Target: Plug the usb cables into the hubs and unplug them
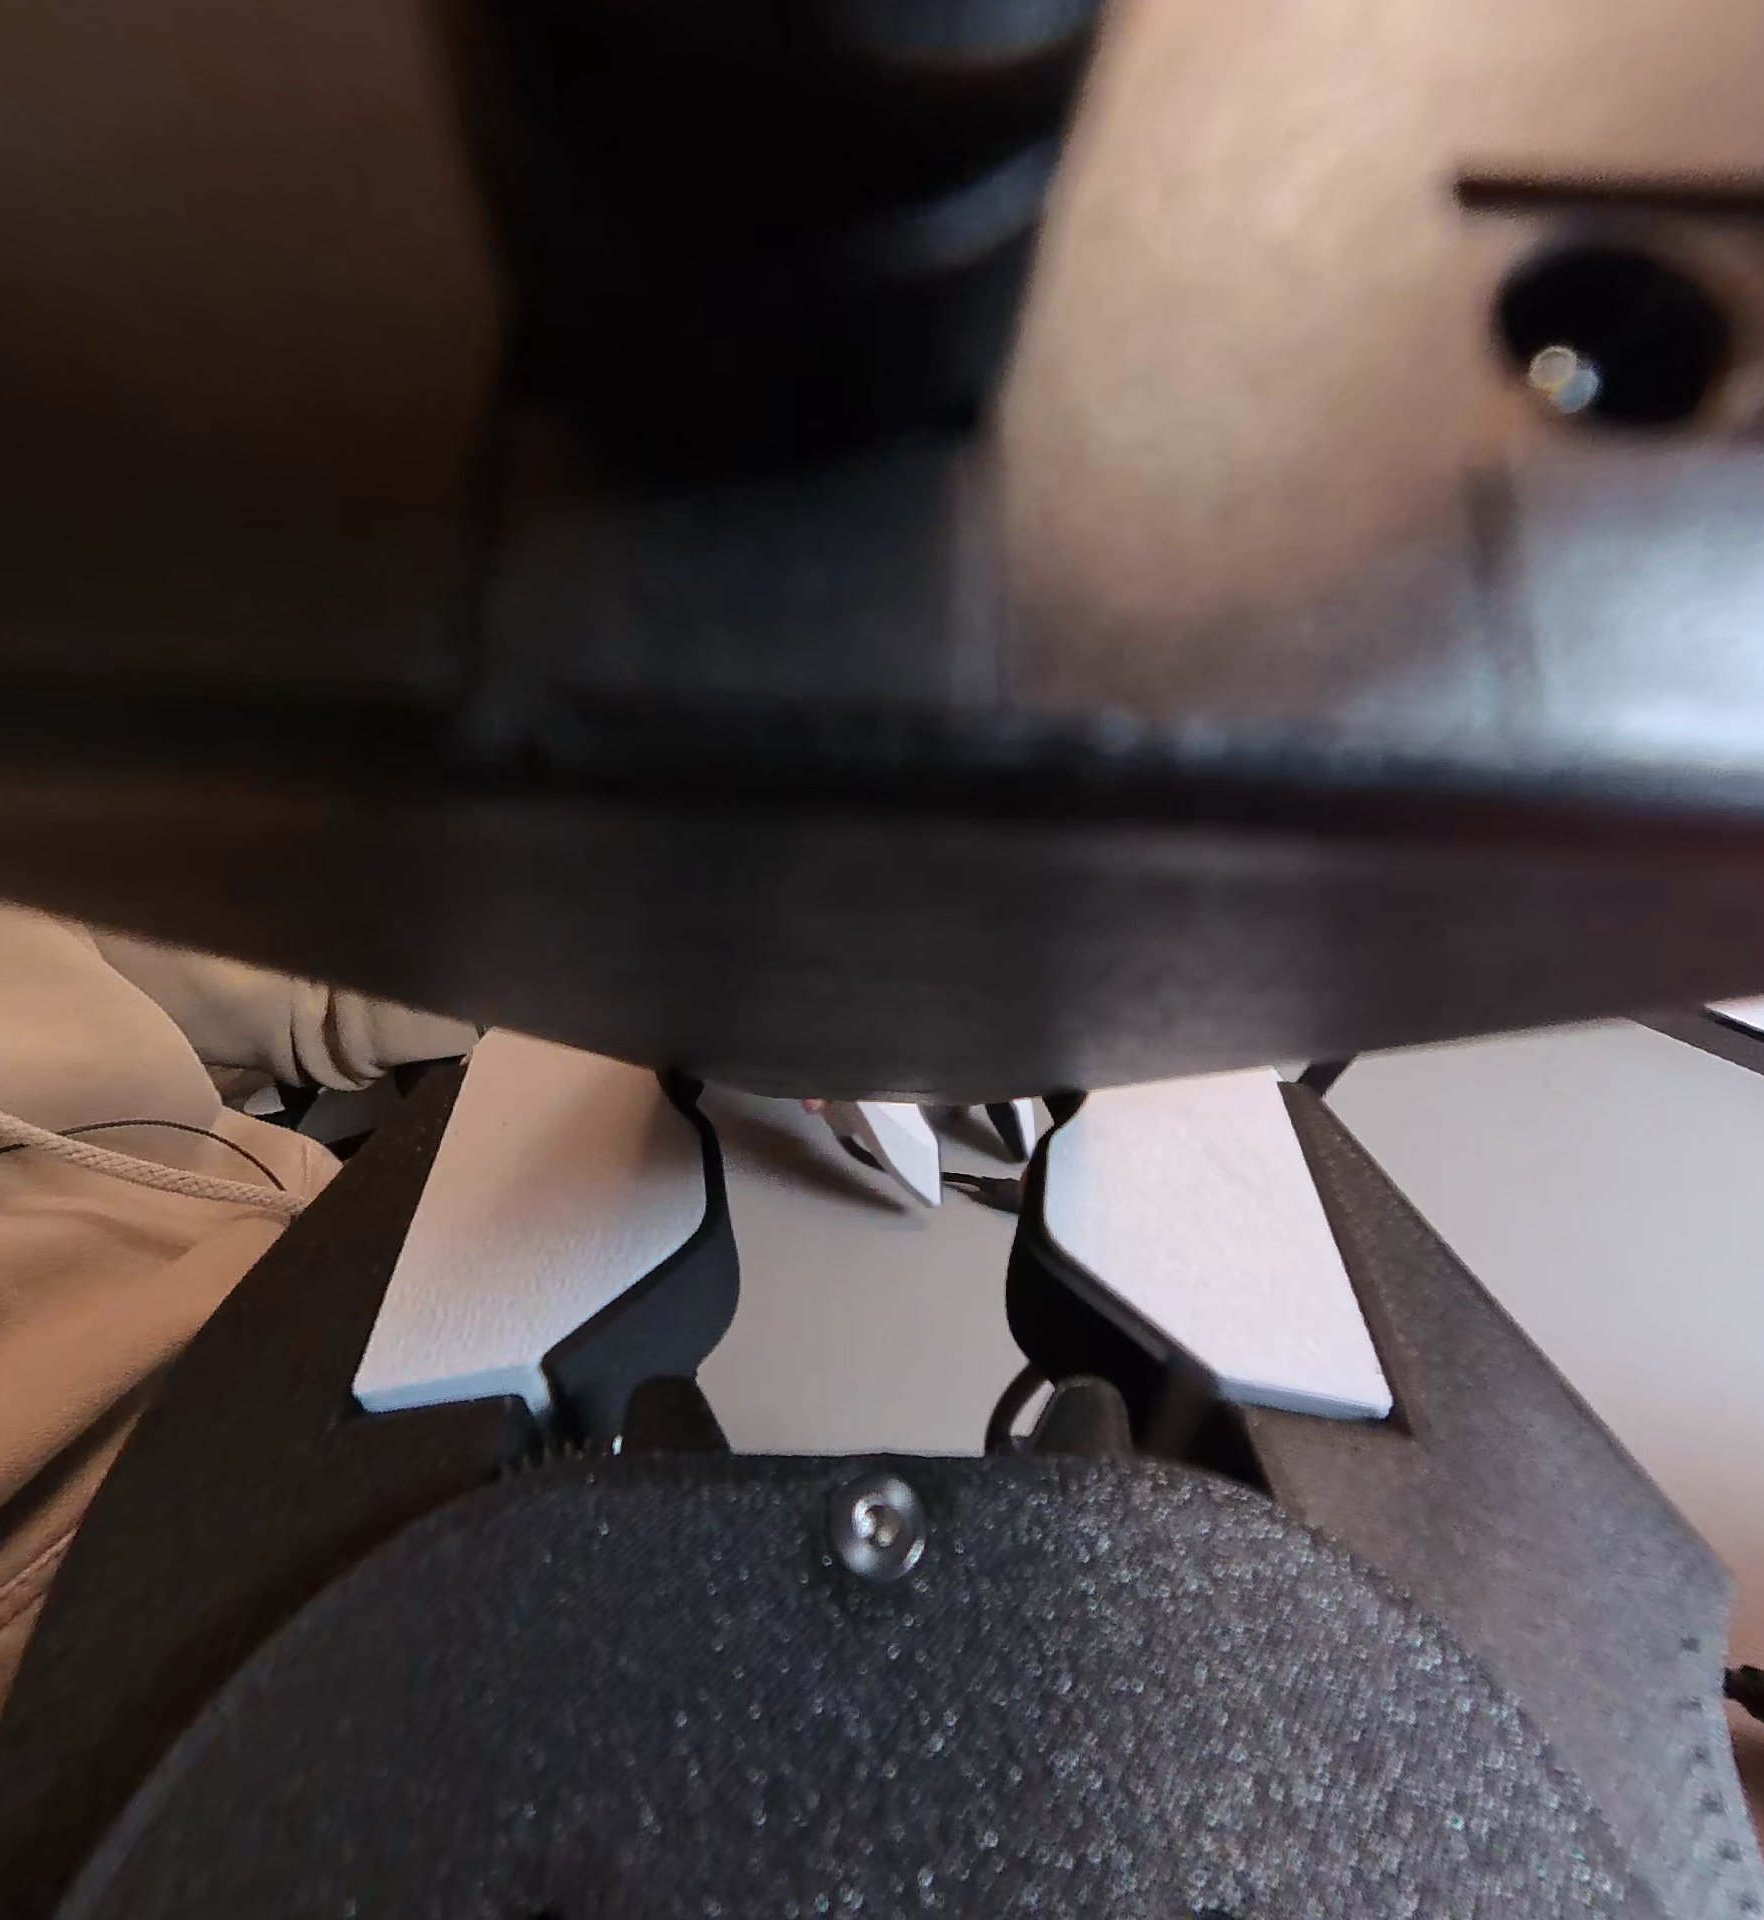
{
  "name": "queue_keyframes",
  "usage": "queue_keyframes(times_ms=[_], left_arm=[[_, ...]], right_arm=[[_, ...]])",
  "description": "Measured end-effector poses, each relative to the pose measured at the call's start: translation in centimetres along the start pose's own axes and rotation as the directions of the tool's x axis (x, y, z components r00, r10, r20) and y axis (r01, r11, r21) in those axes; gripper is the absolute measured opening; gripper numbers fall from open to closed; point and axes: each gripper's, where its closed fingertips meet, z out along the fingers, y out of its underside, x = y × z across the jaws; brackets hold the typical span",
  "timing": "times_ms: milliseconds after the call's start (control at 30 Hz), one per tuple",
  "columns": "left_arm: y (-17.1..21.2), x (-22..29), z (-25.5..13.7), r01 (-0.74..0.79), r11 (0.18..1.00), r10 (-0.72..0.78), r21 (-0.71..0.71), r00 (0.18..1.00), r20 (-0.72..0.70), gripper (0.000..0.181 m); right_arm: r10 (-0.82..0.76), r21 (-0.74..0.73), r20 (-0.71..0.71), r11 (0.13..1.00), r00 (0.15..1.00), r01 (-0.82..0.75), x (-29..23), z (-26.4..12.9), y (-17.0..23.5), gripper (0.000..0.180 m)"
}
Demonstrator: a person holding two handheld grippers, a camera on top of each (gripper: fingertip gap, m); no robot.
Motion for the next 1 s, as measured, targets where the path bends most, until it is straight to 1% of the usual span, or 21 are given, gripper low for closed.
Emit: queue_keyframes(times_ms=[67,167,267,333,367,433,467,533,567,633,733,933,1000], left_arm=[[-0.1,0.0,0.5,-0.018,1.000,0.018,-0.007,0.999,0.044,0.039],[0.0,-0.4,0.7,-0.085,0.996,0.089,-0.034,0.989,0.118,0.030],[0.2,0.4,0.7,-0.115,0.992,0.119,-0.054,0.990,0.077,0.007],[0.4,0.8,0.5,-0.181,0.982,0.184,-0.055,0.982,0.052,0.006],[0.1,1.5,0.3,-0.235,0.972,0.235,-0.019,0.972,0.010,0.006],[-1.4,3.5,-0.9,-0.325,0.937,0.336,0.129,0.939,-0.074,0.006],[-2.3,4.5,-1.7,-0.345,0.915,0.371,0.212,0.923,-0.099,0.006],[-4.3,6.3,-3.8,-0.353,0.855,0.426,0.379,0.896,-0.127,0.006],[-5.0,6.9,-4.8,-0.350,0.827,0.443,0.439,0.887,-0.128,0.006],[-6.0,7.6,-6.2,-0.353,0.785,0.467,0.510,0.877,-0.113,0.006],[-6.5,8.0,-7.1,-0.366,0.751,0.490,0.549,0.867,-0.091,0.006],[-6.6,8.6,-7.2,-0.406,0.735,0.516,0.543,0.855,-0.059,0.006],[-6.7,8.7,-7.1,-0.430,0.732,0.522,0.528,0.853,-0.028,0.006]], right_arm=[[0.002,-0.003,0.001,1.000,1.000,-0.002,0.0,0.0,0.1,0.063],[-0.005,-0.008,0.006,1.000,1.000,0.005,-0.1,0.1,0.2,0.063],[-0.013,-0.006,0.031,1.000,0.999,0.013,-0.5,0.1,0.1,0.063],[-0.019,-0.006,0.052,1.000,0.998,0.019,-0.9,0.1,0.1,0.063],[-0.022,-0.004,0.064,1.000,0.998,0.022,-1.1,0.1,0.1,0.063],[-0.026,0.002,0.088,1.000,0.996,0.026,-1.6,0.1,-0.1,0.063],[-0.027,0.004,0.097,1.000,0.995,0.027,-1.7,0.0,-0.1,0.063],[-0.025,0.004,0.111,1.000,0.994,0.025,-1.9,0.0,-0.2,0.063],[-0.023,0.002,0.114,1.000,0.993,0.023,-1.9,0.0,-0.1,0.063],[-0.022,-0.006,0.121,1.000,0.992,0.023,-2.0,0.0,0.0,0.063],[-0.022,-0.022,0.134,0.999,0.991,0.025,-2.3,0.2,0.3,0.063],[-0.031,-0.063,0.151,0.997,0.988,0.041,-2.7,0.5,1.1,0.063],[-0.037,-0.074,0.153,0.996,0.988,0.048,-2.7,0.5,1.3,0.063]])
